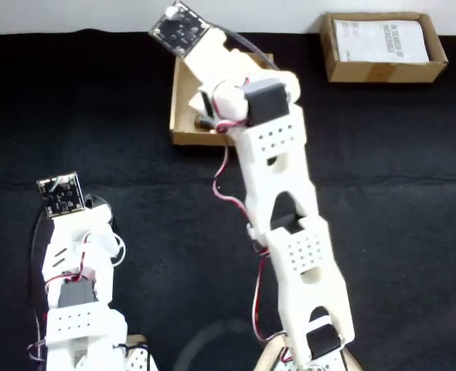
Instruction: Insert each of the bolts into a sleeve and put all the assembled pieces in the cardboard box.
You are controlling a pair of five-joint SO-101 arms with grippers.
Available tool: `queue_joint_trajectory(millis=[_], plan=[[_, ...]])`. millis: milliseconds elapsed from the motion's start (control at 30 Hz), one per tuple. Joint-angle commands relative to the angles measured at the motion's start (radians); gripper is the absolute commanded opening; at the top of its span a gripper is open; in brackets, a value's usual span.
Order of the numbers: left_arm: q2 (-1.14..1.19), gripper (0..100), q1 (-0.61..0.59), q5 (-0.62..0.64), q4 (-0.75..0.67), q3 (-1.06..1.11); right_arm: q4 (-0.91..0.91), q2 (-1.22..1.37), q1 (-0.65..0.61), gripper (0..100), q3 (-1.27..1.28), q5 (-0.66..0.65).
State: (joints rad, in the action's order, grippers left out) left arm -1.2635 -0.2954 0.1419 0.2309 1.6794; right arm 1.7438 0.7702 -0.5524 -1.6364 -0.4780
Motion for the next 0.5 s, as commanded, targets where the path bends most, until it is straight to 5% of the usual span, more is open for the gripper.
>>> queue_joint_trajectory(millis=[0, 200, 467], plan=[[0.108, 1, -0.008, -0.006, -0.098, 0.013, 0.018, -0.159, -0.036, 20.9, -0.096, 0.133], [0.162, 1, -0.008, -0.006, -0.129, 0.012, 0.021, -0.429, -0.131, 20.9, 0.042, 0.376], [0.166, 1, -0.008, -0.006, -0.11, 0.012, 0.021, -0.931, -0.166, 12.6, 0.549, 0.4]])
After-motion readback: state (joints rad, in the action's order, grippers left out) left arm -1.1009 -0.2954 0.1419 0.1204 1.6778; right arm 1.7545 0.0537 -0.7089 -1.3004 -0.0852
